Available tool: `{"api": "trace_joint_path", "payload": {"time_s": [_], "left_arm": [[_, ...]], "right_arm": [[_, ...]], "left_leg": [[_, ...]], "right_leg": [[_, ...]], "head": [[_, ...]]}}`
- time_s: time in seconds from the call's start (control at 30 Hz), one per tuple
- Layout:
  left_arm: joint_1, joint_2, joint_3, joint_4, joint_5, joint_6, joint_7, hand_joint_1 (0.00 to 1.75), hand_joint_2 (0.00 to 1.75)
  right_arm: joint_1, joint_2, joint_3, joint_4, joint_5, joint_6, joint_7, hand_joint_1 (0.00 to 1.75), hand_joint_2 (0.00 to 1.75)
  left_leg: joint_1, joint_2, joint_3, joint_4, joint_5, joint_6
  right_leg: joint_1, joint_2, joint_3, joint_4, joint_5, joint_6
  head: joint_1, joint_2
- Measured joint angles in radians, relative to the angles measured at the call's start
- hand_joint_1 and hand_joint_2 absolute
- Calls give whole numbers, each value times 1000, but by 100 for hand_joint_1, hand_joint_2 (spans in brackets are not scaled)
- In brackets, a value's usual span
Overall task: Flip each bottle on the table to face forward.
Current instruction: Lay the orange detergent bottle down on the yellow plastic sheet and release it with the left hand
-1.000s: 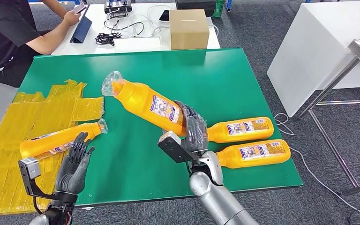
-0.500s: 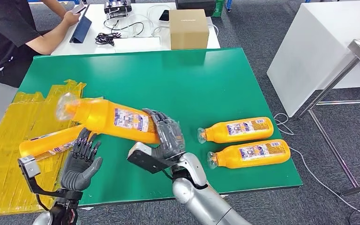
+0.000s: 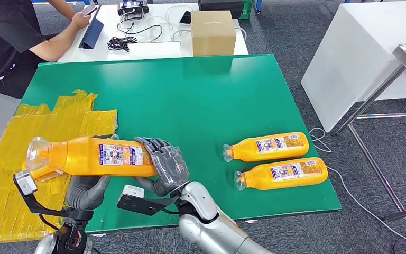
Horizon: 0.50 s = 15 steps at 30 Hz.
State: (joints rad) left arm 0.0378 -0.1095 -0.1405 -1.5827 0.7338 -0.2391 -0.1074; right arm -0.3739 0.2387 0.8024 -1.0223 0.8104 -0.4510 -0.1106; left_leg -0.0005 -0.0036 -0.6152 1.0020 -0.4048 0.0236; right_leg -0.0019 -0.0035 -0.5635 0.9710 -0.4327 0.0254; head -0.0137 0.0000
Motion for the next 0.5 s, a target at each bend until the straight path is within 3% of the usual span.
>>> {"api": "trace_joint_path", "payload": {"time_s": [0.5], "left_arm": [[3, -3, -8, -2, 37, -14, 13, 0, 175]], "right_arm": [[-14, 29, 54, 74, -23, 12, -2, 175, 175]], "left_leg": [[0, 0, 0, 0, 0, 0]], "right_leg": [[0, 0, 0, 0, 0, 0]], "head": [[0, 0]]}}
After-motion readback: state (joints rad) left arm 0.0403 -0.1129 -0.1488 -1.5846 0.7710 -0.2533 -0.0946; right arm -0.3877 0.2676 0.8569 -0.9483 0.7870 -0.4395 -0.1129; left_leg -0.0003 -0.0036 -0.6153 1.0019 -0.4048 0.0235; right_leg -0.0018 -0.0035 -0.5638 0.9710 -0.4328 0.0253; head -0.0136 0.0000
